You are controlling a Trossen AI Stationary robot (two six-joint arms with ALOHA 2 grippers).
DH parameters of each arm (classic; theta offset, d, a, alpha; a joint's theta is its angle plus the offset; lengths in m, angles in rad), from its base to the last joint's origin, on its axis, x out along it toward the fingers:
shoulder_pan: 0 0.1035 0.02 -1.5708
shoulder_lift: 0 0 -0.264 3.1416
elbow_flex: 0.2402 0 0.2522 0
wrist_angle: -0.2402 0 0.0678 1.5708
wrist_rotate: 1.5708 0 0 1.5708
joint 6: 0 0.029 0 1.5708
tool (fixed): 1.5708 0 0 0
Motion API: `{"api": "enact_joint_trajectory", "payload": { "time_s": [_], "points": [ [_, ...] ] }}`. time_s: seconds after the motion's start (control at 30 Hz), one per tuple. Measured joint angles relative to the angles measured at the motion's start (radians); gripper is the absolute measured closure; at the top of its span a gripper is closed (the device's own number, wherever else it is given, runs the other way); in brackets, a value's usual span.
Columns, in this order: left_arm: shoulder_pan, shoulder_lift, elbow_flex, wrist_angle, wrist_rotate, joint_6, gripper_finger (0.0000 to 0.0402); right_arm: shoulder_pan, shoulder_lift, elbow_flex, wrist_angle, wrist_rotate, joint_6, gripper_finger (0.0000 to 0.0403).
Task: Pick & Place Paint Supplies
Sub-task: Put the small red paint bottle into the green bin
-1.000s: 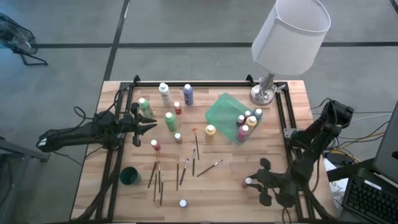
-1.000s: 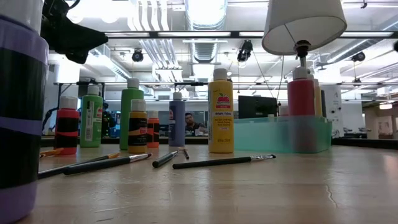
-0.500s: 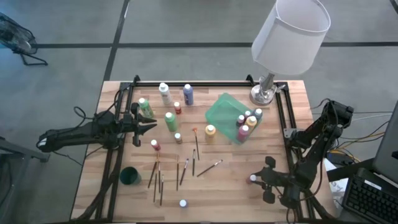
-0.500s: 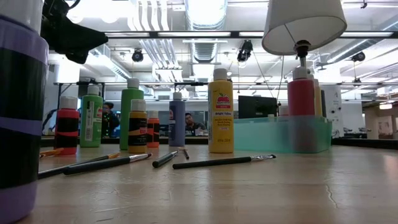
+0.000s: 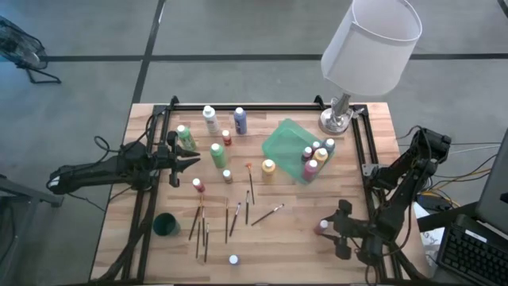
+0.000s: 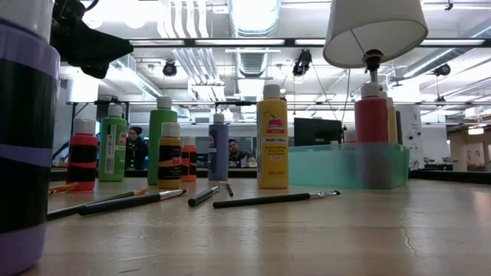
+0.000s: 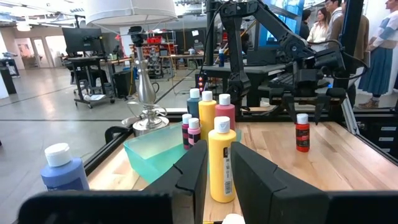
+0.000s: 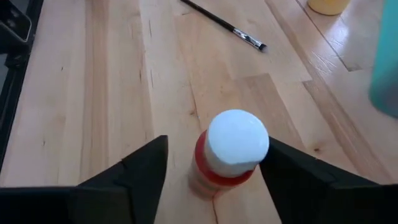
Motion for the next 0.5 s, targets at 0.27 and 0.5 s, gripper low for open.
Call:
{"api": "enact_joint_trajectory", "payload": {
  "time_s": [0.27,0.5],
  "points": [
    [0.000,0.000,0.000,0.000,0.000,0.000,0.0326,-0.002,-0.024,0.043,-0.005,-0.002,-0.107,0.0158],
    [0.000,0.000,0.000,-0.001,0.000,0.000,0.0326,-0.049,-0.095,0.203,-0.275,-0.059,-0.241,0.0184]
  ]
}}
